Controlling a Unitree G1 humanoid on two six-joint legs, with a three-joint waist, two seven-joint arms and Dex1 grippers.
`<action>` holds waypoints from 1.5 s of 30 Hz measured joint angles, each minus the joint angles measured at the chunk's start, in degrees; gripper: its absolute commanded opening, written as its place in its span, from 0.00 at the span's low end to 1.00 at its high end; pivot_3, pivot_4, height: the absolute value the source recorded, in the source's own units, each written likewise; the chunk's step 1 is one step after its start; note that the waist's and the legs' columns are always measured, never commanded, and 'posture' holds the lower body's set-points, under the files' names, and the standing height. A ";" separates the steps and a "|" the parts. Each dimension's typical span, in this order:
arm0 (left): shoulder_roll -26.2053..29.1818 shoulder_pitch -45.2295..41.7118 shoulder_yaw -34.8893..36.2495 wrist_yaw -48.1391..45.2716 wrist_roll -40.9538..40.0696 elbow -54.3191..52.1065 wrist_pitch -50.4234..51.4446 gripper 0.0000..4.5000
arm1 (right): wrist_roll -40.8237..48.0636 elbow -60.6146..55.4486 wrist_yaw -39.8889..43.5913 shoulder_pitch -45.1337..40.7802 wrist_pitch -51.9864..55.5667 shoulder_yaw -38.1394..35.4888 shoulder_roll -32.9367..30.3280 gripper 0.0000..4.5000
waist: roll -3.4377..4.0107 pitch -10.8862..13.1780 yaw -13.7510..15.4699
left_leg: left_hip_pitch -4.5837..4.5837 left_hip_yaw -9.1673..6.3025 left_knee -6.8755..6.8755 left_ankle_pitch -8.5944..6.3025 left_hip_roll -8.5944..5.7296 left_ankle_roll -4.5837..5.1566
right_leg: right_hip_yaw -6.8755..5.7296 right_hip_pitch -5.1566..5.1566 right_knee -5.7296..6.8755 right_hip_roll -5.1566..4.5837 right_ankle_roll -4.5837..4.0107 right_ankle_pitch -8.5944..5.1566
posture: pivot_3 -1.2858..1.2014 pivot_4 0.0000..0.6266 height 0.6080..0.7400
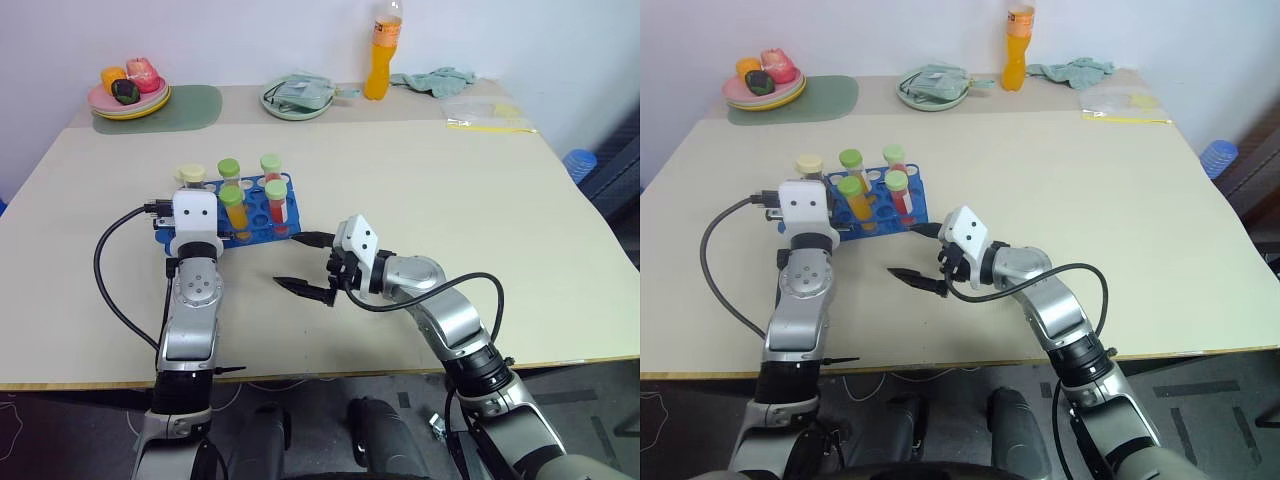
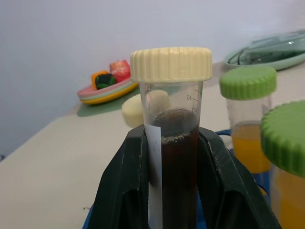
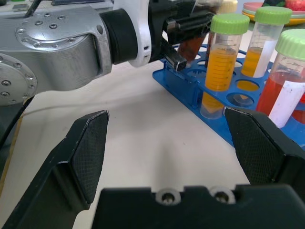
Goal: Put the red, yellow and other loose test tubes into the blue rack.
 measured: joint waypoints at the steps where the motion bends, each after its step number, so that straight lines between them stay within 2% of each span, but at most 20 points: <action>1: -0.06 -0.01 0.02 0.05 -0.10 0.24 -0.38 0.19 | 0.00 0.00 0.00 0.00 0.00 0.00 0.00 0.96 | 0.00 0.00 0.00 | 0.00 0.00 0.00 0.00 0.00 0.00 | 0.00 0.00 0.00 0.00 0.00 0.00 | 0.52 0.24 1.00; 4: -0.71 -0.18 0.53 0.11 -0.89 0.94 -1.65 0.19 | 0.00 -0.02 0.01 0.00 0.00 0.00 -0.03 0.96 | 0.00 0.00 0.02 | 0.00 0.01 0.00 0.00 0.00 0.00 | 0.00 0.00 0.00 -0.01 0.00 0.00 | 0.52 0.24 1.00; 7: -1.30 0.00 1.03 -0.14 -1.92 1.09 -2.51 0.49 | 0.00 -0.11 0.00 0.00 0.00 0.00 -0.08 0.96 | 0.01 -0.01 0.03 | 0.00 0.01 0.01 0.00 -0.01 0.00 | 0.00 0.01 -0.01 -0.02 0.00 0.00 | 0.52 0.24 1.00; 11: -3.06 2.54 1.65 -0.50 -3.91 1.58 -2.53 0.96 | 0.00 -0.54 -0.04 0.02 0.00 -0.03 -0.16 0.96 | 0.00 0.00 0.02 | -0.01 0.00 0.00 0.00 -0.01 0.00 | 0.00 0.01 -0.02 -0.01 0.00 0.00 | 0.52 0.24 1.00; 12: -3.07 3.11 2.10 -0.57 -4.33 1.28 -2.55 0.99 | 0.00 -0.57 -0.03 0.03 -0.01 -0.07 -0.20 0.96 | 0.00 0.00 0.01 | -0.01 -0.01 0.00 0.00 0.00 0.00 | 0.00 0.01 -0.02 0.00 0.00 0.00 | 0.52 0.24 1.00; 21: -1.20 10.30 6.94 -3.64 -9.16 -10.76 -1.67 0.99 | 1.41 -0.87 1.25 -0.16 0.23 -3.15 -2.81 0.96 | 0.01 0.00 -0.01 | -0.01 0.00 -0.02 0.00 0.01 0.00 | 0.00 0.01 -0.04 -0.01 0.00 0.00 | 0.52 0.24 1.00; 26: 2.60 10.65 7.46 -8.93 -12.53 -11.62 2.38 0.99 | 1.66 -0.87 1.20 -0.44 0.43 -3.56 -2.90 0.96 | 0.01 0.00 0.02 | -0.01 0.00 0.00 0.00 0.00 0.00 | -0.01 0.03 -0.04 0.00 -0.01 0.00 | 0.52 0.24 1.00; 31: 5.88 5.30 6.70 -13.75 -15.31 -10.84 8.52 0.99 | 1.62 -1.38 0.42 -0.24 0.59 -3.52 -2.91 0.96 | 0.01 0.00 -0.05 | 0.00 0.00 -0.01 0.00 0.00 0.00 | -0.01 0.03 -0.05 0.01 0.00 -0.01 | 0.52 0.24 1.00; 40: 5.48 3.87 5.96 -14.69 -16.08 -9.21 11.15 0.99 | 1.50 -3.96 -1.36 1.55 1.89 -3.00 -2.84 0.96 | 0.01 0.00 -0.09 | 0.00 -0.01 -0.03 0.00 0.02 0.00 | -0.01 0.03 -0.06 0.01 0.00 -0.01 | 0.52 0.24 1.00; 45: 6.58 8.97 8.78 -18.41 -21.64 -14.85 12.38 0.99 | 1.69 -4.88 -1.47 1.97 2.59 -2.99 -3.89 0.96 | 0.02 0.01 -0.40 | 0.00 0.00 -0.06 0.00 0.05 0.00 | 0.00 0.00 -0.08 0.01 -0.01 -0.01 | 0.52 0.24 1.00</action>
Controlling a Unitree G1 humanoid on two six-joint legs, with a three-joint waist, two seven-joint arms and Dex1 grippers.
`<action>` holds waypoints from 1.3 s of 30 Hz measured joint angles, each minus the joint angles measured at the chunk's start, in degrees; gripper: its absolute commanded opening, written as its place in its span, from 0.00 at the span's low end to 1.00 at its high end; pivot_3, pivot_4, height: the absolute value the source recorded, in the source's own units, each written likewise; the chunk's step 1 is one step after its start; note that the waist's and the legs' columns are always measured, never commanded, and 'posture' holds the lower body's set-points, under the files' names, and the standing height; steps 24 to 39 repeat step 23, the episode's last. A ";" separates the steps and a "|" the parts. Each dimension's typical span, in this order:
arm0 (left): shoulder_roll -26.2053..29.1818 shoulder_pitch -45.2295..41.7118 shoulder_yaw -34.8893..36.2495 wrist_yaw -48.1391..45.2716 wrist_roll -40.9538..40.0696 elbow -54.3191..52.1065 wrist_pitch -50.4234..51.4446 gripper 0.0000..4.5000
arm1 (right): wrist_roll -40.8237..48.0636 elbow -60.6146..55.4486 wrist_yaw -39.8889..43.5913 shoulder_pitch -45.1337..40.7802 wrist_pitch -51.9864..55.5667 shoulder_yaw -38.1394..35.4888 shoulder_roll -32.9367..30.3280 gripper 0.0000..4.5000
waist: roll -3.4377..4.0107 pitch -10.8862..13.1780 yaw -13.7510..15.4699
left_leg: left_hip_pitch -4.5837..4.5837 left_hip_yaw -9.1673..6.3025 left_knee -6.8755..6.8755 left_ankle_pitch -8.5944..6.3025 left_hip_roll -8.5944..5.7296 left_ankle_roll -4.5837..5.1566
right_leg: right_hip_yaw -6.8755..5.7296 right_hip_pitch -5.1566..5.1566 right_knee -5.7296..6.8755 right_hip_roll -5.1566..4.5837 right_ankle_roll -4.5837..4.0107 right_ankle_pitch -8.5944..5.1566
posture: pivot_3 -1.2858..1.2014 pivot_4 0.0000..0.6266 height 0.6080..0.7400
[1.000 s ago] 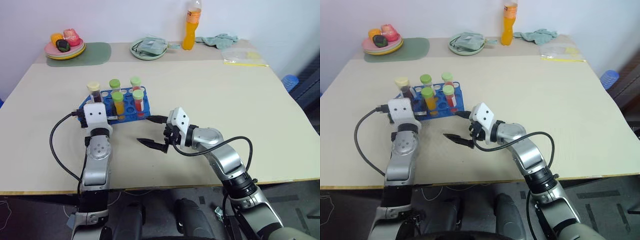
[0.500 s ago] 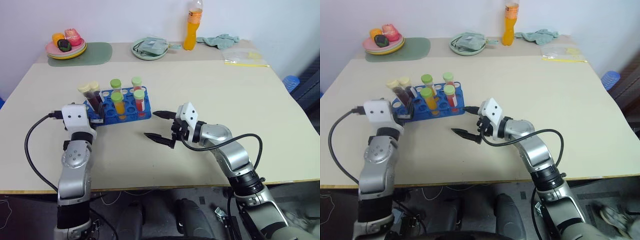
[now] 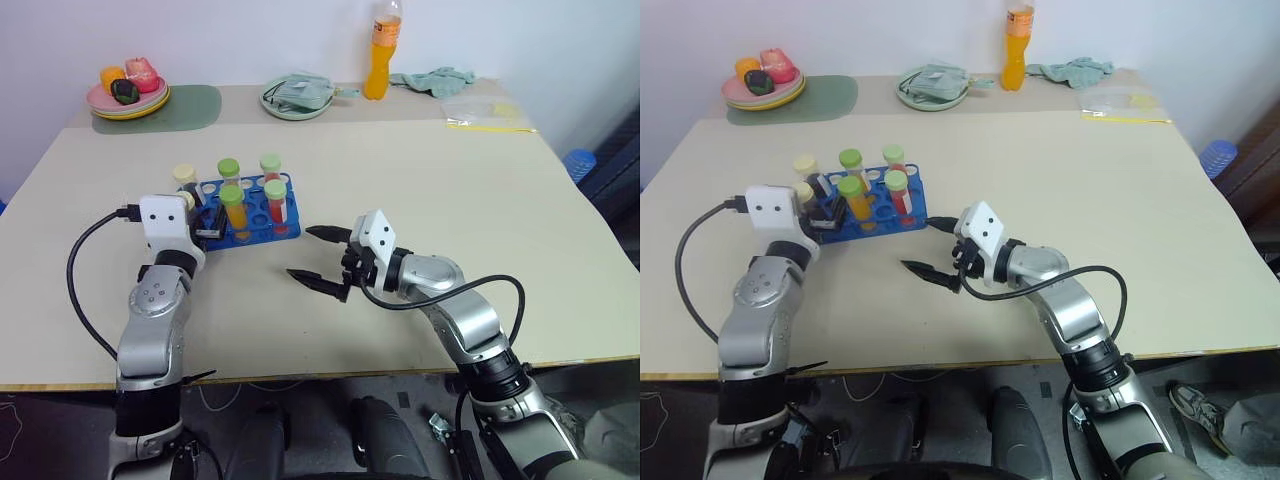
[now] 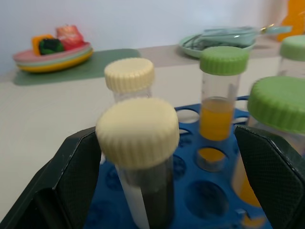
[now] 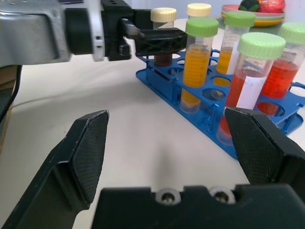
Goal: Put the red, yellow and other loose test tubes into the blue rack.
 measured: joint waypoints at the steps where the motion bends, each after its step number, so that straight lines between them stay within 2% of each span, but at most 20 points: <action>1: 1.46 2.65 0.85 -1.52 -1.32 -2.37 0.39 0.99 | 0.23 -0.19 0.31 0.04 0.11 -0.35 -0.80 0.96 | 0.00 0.00 -0.04 | 0.00 0.00 -0.01 0.00 0.01 0.00 | 0.00 -0.01 0.00 0.00 -0.01 0.00 | 0.52 0.24 1.00; 7: 9.60 16.92 9.36 -9.57 -7.10 -11.01 2.59 0.99 | 2.93 -0.07 3.52 0.08 0.86 -5.72 -7.82 0.96 | 0.02 0.02 0.44 | 0.00 0.01 0.01 0.00 0.00 0.01 | -0.02 0.08 -0.05 -0.03 -0.03 -0.02 | 0.52 0.24 1.00; 11: 15.04 24.82 14.57 -15.28 -8.54 -11.67 2.37 0.99 | 3.55 5.61 5.41 -0.01 0.84 -11.42 -14.51 0.96 | 0.03 0.02 0.44 | 0.02 0.05 0.01 -0.01 -0.01 0.03 | -0.01 0.13 -0.14 -0.03 -0.18 -0.10 | 0.52 0.24 1.00; 13: 15.91 26.58 16.48 -16.71 -8.91 -11.64 2.34 0.99 | 3.24 9.16 6.42 0.10 0.03 -13.30 -17.31 0.96 | 0.03 0.02 0.44 | 0.02 0.05 0.00 -0.02 0.01 0.03 | -0.02 0.13 -0.14 -0.01 -0.19 -0.11 | 0.52 0.24 1.00; 21: 16.72 27.55 17.72 -17.80 -9.67 -11.69 2.34 0.99 | 2.17 15.75 8.17 0.09 -4.10 -13.59 -18.73 0.96 | 0.04 0.03 0.16 | 0.05 0.07 -0.02 -0.02 0.04 0.03 | -0.01 0.13 -0.13 0.00 -0.05 -0.03 | 0.52 0.24 1.00; 39: 16.17 27.66 17.57 -17.39 -9.60 -11.69 2.33 0.99 | 1.93 15.86 8.26 0.04 -4.79 -13.46 -18.63 0.96 | 0.04 0.03 0.20 | 0.05 0.07 -0.02 -0.02 0.04 0.03 | -0.01 0.13 -0.13 0.00 -0.05 -0.03 | 0.52 0.24 1.00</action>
